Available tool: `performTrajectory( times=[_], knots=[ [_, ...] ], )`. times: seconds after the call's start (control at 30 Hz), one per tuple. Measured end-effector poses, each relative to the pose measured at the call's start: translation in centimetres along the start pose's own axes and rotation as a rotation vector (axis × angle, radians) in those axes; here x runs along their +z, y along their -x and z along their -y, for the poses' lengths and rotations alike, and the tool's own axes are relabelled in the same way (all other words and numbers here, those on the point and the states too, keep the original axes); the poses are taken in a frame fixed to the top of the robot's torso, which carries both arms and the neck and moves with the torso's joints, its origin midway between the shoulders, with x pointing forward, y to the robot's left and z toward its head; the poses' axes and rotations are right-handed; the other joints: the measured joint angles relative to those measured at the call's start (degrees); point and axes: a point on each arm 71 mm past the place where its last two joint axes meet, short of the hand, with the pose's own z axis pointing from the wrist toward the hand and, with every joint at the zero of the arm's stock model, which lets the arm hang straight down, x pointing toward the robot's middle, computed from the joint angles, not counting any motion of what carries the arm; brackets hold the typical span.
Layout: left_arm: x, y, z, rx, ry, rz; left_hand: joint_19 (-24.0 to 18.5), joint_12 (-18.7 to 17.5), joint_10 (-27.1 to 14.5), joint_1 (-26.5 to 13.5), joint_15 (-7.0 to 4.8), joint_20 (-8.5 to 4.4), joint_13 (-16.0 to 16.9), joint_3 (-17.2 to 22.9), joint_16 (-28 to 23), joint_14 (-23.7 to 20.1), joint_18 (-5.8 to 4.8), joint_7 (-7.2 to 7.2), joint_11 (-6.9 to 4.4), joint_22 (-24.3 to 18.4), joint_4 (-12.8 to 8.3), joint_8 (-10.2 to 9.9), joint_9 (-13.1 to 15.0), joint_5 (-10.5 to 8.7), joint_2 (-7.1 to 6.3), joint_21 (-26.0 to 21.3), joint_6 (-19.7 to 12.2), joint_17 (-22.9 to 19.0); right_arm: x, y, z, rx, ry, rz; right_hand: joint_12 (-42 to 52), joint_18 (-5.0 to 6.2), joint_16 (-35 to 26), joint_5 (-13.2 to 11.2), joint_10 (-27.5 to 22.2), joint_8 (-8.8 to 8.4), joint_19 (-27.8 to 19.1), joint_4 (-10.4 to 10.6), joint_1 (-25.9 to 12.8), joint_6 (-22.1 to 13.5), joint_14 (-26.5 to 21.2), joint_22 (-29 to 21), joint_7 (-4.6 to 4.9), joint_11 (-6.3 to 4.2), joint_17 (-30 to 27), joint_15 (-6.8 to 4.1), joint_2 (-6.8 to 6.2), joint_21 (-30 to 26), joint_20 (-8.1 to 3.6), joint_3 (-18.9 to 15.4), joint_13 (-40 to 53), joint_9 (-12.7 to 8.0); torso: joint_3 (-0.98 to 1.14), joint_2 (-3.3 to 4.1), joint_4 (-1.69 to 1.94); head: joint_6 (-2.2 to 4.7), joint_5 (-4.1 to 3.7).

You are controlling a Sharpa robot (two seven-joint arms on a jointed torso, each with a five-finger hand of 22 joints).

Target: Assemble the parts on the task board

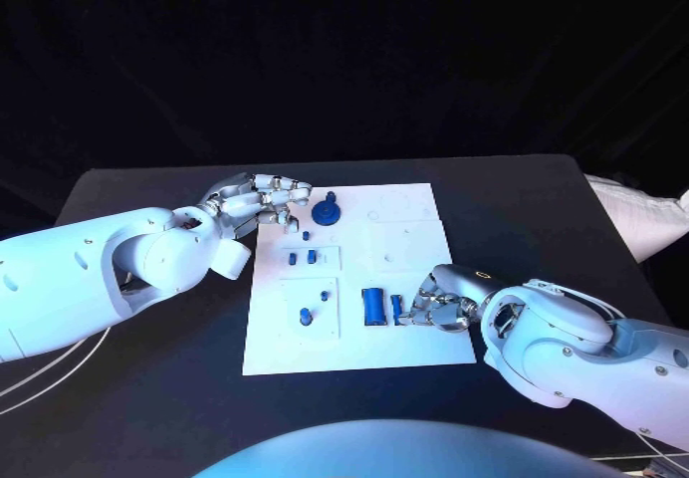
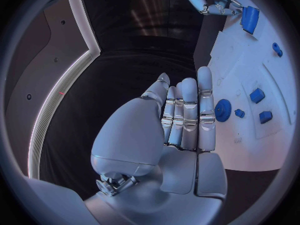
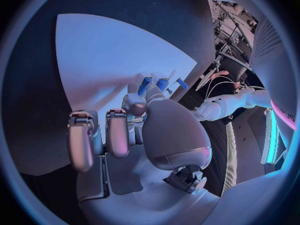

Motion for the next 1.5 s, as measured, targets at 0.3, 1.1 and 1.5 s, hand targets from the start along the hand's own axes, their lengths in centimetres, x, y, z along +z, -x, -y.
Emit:
performTrajectory(
  times=[0.3, 1.1, 1.5],
  knots=[
    [0.0, 0.0, 0.0, 0.000, 0.000, -0.001, 0.00, 0.00, 0.00, 0.00, 0.00, 0.00, 0.00, 0.00, 0.00, 0.00, 0.00, 0.00, 0.00, 0.00, 0.00, 0.00, 0.00, 0.00, 0.00, 0.00, 0.00, 0.00, 0.6, -0.2, -0.3, -0.011, 0.000, -0.021, 0.12, 0.00, 0.00, -0.20, 0.00, 0.09, 0.00, -0.34, 1.31, 0.04, 0.00, 0.05, -0.04, 0.00, -0.01, 0.00, 0.55, 0.00, 0.00, 0.01, 0.08, 0.12, -0.01, -0.04, 0.02, -0.13, 0.08],
    [0.7, 0.8, -0.1, -0.036, -0.012, 0.033, -3.71, -0.96, -1.85, -0.34, 1.20, 0.95, -0.85, -1.05, -3.04, -5.46, -0.01, 0.83, 1.02, -1.51, 0.57, -0.24, -0.72, 0.00, 0.12, -3.15, -1.87, -1.46, 3.0, 3.2, 1.3, 0.285, 0.154, 0.080, -28.60, 7.14, -32.16, 0.89, -13.95, -4.23, -17.73, -1.38, 7.51, -7.76, -7.28, -20.06, 3.64, 3.29, -27.11, 3.03, 0.38, -33.16, 2.73, -3.13, -18.18, -1.66, -0.81, -1.42, -0.02, 2.02, -0.11],
    [2.3, 3.2, -1.3, -0.083, -0.055, 0.140, -17.91, -15.48, 1.27, 0.22, 5.50, 5.74, -9.61, 0.03, -31.19, -11.84, -0.01, 0.79, 3.50, -13.25, 0.82, -6.90, -3.81, 0.00, 0.67, -18.05, -2.43, -14.74, 8.1, 7.0, 3.8, 0.797, 0.292, 0.212, -46.99, 8.06, -71.42, -2.24, -18.33, -4.86, -29.01, -5.07, 19.12, -10.66, -20.59, -47.31, 7.41, 8.35, -52.90, 9.35, 2.94, -67.78, 8.53, 1.47, -48.76, -6.72, -2.04, -4.80, -0.02, 7.22, -0.39]
  ],
)
